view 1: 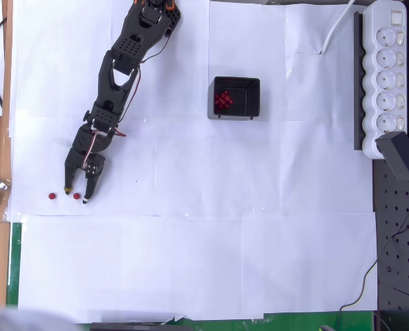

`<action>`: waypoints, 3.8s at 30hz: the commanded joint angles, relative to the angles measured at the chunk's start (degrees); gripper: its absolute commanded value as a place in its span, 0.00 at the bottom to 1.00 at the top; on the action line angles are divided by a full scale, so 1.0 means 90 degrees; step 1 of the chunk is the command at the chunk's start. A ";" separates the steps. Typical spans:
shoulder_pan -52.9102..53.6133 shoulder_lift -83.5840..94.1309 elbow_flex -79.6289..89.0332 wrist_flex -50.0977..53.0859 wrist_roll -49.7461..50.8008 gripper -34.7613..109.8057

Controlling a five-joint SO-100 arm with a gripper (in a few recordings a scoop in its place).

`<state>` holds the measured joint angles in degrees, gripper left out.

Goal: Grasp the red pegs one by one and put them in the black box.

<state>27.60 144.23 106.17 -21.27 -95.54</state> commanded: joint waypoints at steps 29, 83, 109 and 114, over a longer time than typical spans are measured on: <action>-0.0479 -0.0410 0.0225 0.0752 0.0742 0.37; -0.7852 -0.5762 0.0928 1.3389 -0.2891 0.24; -0.7197 -0.5605 0.3096 1.3828 -0.2812 0.34; -0.5479 -0.7178 0.1982 1.2568 -0.1689 0.34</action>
<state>-32.08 92.99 127.62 99.32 -115.66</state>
